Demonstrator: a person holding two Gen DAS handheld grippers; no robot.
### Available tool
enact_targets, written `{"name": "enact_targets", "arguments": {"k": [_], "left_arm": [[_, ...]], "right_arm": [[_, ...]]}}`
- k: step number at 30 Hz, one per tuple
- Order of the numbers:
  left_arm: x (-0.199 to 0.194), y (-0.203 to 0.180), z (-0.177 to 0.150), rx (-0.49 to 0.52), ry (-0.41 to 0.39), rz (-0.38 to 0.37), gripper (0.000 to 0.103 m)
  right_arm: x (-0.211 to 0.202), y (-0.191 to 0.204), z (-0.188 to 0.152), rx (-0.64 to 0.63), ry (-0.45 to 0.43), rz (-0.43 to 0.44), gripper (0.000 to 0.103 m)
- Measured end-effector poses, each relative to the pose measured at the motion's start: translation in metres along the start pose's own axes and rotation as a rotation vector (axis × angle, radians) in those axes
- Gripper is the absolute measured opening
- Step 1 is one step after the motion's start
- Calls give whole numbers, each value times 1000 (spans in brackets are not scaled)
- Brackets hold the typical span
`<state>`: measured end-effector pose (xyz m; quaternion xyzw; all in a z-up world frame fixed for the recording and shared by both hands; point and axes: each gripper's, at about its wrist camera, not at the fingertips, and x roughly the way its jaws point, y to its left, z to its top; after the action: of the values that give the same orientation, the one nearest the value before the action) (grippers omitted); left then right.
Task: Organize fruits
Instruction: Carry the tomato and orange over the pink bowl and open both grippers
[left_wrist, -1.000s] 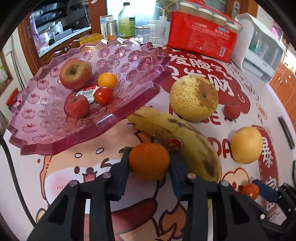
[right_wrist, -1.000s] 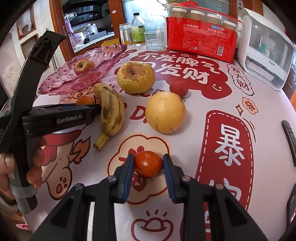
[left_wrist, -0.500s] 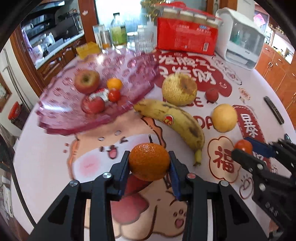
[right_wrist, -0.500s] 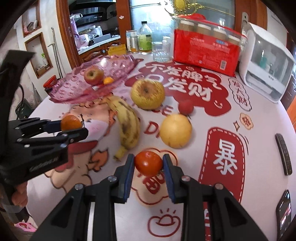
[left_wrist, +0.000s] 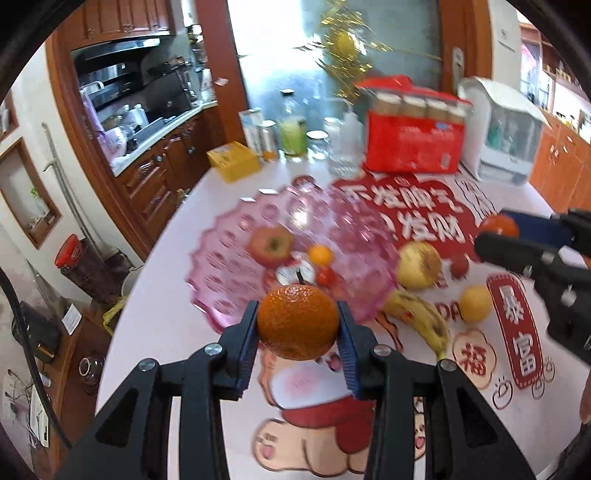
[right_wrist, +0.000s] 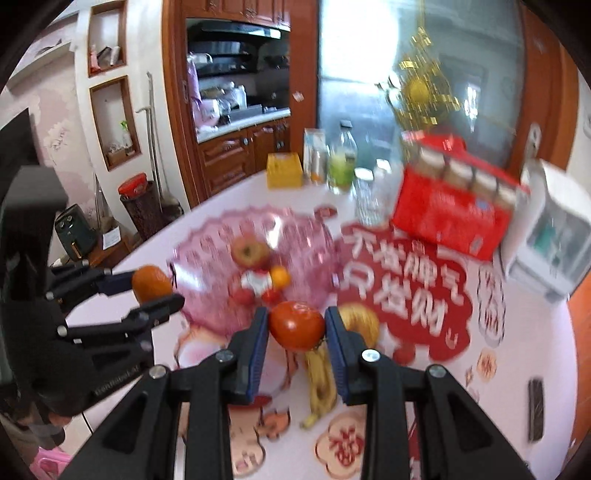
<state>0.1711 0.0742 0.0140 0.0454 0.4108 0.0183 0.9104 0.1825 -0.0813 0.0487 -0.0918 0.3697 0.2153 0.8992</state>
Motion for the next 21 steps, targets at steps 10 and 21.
{"name": "enact_targets", "arguments": {"k": [10,21], "left_arm": [[35,56,49,-71,32,56,38],[129,46,40,-93,175,19,38]], "right_arm": [[44,17,91,21,36,25,31],[153,6,61,89,240,24,31]]}}
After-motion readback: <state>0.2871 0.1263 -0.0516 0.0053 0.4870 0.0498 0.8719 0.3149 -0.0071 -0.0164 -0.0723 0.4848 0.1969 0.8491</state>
